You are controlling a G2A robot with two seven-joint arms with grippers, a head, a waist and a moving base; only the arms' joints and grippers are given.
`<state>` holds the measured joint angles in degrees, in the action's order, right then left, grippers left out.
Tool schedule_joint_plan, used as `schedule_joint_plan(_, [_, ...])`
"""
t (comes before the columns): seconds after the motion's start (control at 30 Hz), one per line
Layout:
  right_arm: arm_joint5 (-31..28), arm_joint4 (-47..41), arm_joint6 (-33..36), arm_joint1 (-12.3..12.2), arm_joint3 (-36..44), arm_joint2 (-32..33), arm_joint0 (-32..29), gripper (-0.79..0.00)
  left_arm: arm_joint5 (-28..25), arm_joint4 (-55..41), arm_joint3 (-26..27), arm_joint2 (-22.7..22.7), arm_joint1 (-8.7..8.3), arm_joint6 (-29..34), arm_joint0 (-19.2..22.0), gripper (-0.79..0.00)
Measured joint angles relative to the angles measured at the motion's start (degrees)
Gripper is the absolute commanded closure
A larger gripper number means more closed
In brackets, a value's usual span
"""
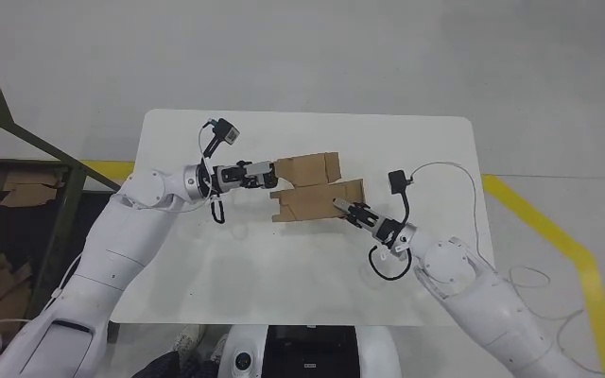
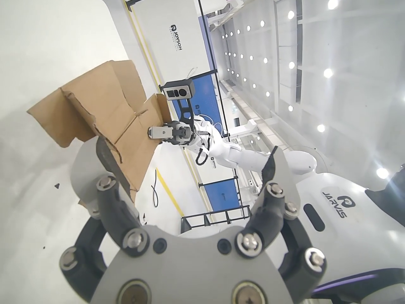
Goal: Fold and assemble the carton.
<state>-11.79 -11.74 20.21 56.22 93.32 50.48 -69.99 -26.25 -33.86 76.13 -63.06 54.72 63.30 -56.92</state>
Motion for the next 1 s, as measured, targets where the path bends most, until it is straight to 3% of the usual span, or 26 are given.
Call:
schedule_joint_plan(0.73, [-0.8,2.5,2.3,0.6,3.4,3.5,-4.1,0.0,-0.5,4.3,-3.0,1.3,1.39,-2.0,1.7,-0.785])
schedule_joint_plan(1.0, [-0.9,3.1,2.2,1.1,4.0,4.1,-4.9,0.0,-0.2,7.2,-2.5,1.6,1.7,-3.2,1.7,-0.545])
